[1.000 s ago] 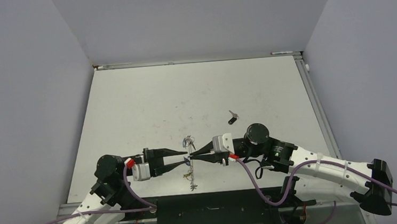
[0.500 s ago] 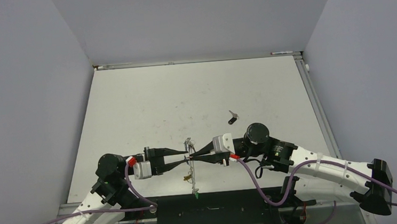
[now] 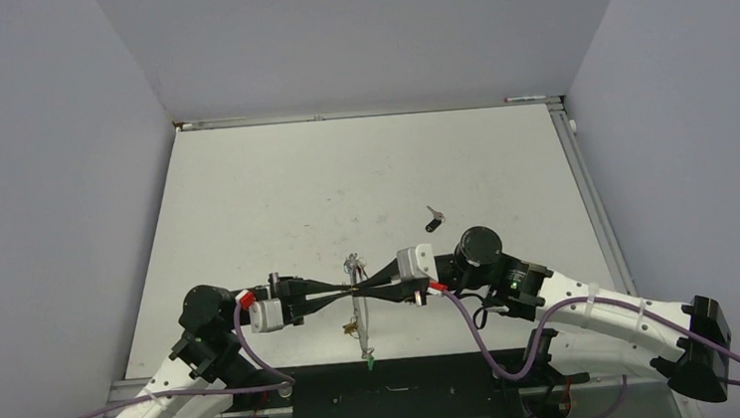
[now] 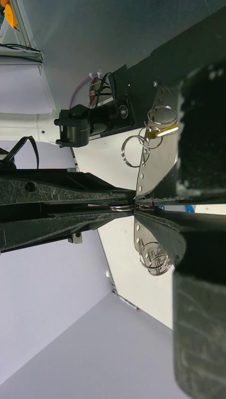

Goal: Put the keys on the keyring

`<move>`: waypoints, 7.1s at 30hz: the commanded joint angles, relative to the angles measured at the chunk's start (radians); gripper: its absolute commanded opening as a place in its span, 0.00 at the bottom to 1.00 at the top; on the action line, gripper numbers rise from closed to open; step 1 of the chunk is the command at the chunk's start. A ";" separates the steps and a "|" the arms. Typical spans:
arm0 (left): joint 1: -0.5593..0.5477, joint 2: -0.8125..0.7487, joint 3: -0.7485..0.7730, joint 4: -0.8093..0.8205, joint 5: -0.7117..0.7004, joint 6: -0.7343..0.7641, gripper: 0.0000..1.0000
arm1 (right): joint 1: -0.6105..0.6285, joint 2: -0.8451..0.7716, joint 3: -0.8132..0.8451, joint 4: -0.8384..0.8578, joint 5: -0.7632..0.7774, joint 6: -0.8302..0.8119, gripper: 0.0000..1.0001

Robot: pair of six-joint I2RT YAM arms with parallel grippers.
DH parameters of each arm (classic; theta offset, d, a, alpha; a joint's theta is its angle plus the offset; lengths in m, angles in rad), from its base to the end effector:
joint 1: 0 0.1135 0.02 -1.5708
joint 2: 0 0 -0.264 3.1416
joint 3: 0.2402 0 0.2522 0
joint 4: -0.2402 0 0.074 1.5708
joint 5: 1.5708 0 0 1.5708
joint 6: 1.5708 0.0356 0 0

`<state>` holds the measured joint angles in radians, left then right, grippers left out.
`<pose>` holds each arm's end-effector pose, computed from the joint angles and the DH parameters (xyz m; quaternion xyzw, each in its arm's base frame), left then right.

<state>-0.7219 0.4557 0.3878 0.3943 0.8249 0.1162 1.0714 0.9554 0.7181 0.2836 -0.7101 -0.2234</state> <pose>0.0761 -0.1018 0.3044 0.5148 0.3552 -0.4450 0.6409 0.0853 0.2048 0.3345 -0.5911 0.3648 0.4978 0.5194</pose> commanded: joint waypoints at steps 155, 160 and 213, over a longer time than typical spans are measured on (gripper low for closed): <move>0.011 0.023 0.055 -0.102 -0.290 0.050 0.00 | 0.122 -0.054 0.157 -0.088 0.410 -0.140 0.05; 0.010 0.021 0.056 -0.104 -0.270 0.054 0.01 | 0.116 -0.060 0.149 -0.075 0.416 -0.127 0.05; 0.019 -0.275 -0.051 -0.057 -0.838 0.260 0.72 | -0.169 0.607 -0.030 0.238 0.908 0.489 0.06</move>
<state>-0.7094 0.1669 0.3008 0.3439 -0.0288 0.3740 0.9279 1.6047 0.8074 0.4343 0.1802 0.1314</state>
